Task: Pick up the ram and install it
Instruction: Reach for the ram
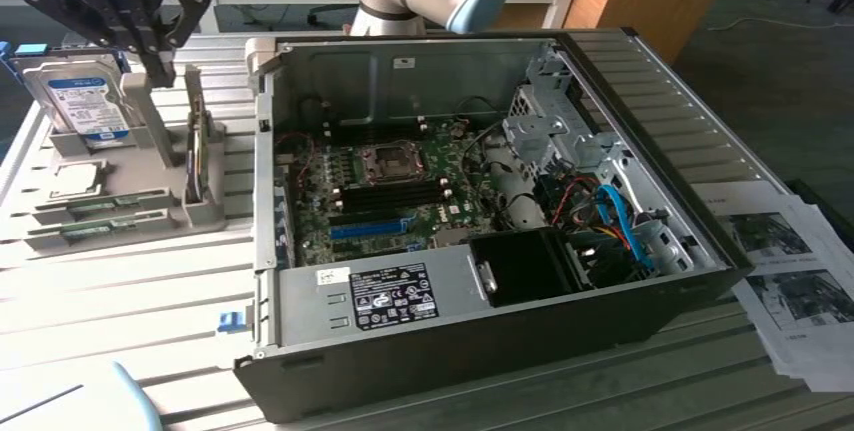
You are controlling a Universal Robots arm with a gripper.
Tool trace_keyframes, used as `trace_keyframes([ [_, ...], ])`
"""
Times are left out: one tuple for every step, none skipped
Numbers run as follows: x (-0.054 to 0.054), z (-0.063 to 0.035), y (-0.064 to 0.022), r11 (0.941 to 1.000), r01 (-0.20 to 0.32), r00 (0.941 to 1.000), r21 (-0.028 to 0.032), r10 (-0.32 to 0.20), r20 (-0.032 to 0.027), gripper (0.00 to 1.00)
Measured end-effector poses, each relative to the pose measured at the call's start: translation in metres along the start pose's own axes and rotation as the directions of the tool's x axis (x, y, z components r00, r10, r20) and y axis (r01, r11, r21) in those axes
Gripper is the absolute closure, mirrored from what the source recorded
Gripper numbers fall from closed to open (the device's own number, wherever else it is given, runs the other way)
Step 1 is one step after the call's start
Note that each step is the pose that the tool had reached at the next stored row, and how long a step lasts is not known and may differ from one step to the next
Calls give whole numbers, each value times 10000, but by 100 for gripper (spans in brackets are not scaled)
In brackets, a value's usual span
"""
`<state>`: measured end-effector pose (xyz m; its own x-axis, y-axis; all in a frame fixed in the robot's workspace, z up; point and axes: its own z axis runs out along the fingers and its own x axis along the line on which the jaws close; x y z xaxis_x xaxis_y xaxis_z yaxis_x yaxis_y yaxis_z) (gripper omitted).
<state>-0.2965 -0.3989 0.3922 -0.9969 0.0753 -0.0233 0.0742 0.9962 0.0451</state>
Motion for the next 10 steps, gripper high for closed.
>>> trace_keyframes([
  [25, 0, -2, 10000, -1, 10000, 0, 1, 0, 91],
  [49, -1, -4, 10000, -1, 10000, 0, 1, 0, 91],
  [72, -1, -5, 10000, -1, 10000, 0, 1, 1, 91],
  [96, -1, -7, 10000, -1, 10000, 0, 1, 0, 91],
  [118, -1, -9, 10000, -1, 10000, 0, 1, 1, 91],
  [139, -2, -10, 10000, 0, 10000, 0, 0, 1, 91],
  [160, -2, -12, 10000, -1, 10000, 0, 1, 0, 91],
  [180, -3, -13, 10000, 0, 10000, 0, 0, 0, 91],
  [201, -3, -15, 10000, 0, 10000, 0, 0, 0, 91],
  [222, -3, -17, 10000, 0, 10000, 0, 0, 0, 91],
])
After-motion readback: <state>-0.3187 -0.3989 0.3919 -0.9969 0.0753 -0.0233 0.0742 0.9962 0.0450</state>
